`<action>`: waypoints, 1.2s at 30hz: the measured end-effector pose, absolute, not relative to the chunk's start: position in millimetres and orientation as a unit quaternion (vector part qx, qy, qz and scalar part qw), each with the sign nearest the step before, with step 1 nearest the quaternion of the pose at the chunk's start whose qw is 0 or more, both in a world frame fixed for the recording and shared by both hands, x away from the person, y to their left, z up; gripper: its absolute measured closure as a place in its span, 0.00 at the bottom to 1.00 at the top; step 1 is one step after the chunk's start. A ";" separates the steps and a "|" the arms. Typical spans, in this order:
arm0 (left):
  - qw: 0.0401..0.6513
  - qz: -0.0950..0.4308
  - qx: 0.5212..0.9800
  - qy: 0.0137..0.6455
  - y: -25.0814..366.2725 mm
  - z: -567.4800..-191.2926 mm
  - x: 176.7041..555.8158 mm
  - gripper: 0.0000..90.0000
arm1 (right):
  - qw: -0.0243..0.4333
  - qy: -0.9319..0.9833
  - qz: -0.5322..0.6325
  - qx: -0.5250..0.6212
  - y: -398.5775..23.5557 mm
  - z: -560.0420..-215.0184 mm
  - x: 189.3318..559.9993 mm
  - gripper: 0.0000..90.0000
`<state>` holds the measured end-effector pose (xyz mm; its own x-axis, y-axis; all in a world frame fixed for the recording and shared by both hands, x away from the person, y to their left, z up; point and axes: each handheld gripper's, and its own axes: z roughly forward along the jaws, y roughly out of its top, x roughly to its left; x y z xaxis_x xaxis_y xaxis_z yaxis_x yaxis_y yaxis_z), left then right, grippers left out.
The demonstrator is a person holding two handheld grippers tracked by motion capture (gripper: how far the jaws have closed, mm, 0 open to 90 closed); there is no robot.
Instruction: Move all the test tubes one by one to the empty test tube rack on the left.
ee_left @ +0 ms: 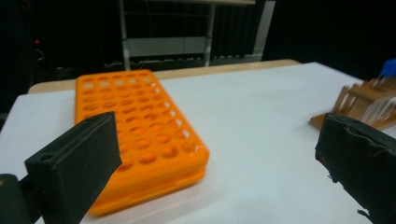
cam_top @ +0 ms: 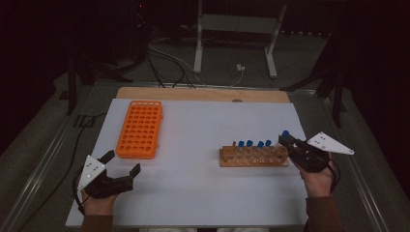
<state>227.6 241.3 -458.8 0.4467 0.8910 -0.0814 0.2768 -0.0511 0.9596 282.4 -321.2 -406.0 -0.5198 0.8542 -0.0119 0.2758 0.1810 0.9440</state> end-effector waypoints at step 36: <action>0.557 0.223 0.728 0.331 143.2 -427.3 266.6 0.01 | 0.186 0.757 0.541 0.316 -232.8 -396.0 285.4 0.86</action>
<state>266.6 143.2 -427.3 0.6806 0.7313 -0.0436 0.2334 -0.1601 0.9591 285.4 -232.8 -396.0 -0.7306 0.6802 0.0596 0.2770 0.2154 0.9364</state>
